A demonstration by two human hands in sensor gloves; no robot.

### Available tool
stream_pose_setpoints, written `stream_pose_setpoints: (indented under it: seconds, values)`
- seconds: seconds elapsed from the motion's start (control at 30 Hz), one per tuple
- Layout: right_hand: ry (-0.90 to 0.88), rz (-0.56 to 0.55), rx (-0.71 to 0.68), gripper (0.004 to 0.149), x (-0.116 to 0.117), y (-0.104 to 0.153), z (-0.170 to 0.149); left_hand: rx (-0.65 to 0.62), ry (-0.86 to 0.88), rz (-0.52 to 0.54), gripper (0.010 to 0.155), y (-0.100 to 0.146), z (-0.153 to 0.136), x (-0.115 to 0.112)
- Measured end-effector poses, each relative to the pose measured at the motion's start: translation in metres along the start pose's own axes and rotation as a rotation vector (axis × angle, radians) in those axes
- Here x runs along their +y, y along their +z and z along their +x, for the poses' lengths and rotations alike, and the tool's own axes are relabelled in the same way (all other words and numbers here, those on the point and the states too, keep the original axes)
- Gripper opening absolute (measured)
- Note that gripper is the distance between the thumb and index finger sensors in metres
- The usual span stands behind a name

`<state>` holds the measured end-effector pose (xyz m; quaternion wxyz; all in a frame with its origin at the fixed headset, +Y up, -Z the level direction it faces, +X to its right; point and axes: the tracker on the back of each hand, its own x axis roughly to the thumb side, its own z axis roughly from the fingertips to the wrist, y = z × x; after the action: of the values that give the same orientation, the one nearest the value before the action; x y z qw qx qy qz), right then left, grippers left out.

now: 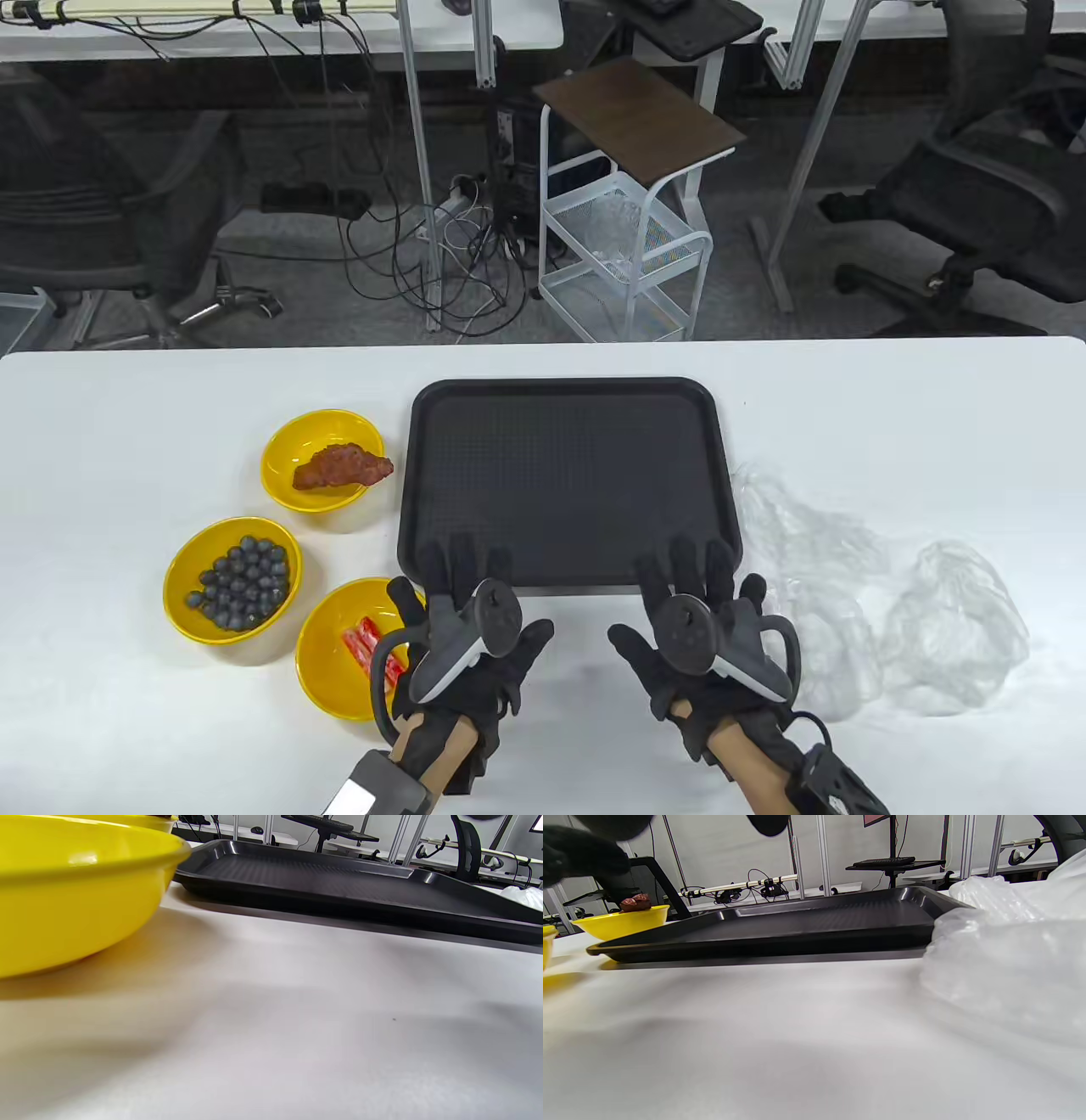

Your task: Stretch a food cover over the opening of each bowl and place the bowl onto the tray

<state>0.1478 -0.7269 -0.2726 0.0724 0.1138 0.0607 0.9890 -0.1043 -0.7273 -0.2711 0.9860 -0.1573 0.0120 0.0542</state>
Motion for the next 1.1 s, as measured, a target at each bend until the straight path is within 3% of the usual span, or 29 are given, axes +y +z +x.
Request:
stream_pose_setpoints:
  seconds: [1.1]
  values:
    - [-0.041, 0.04, -0.004, 0.089, 0.0022, 0.0042, -0.0047, 0.01, 0.029, -0.067, 0.094, -0.0073, 0.0038, -0.0065]
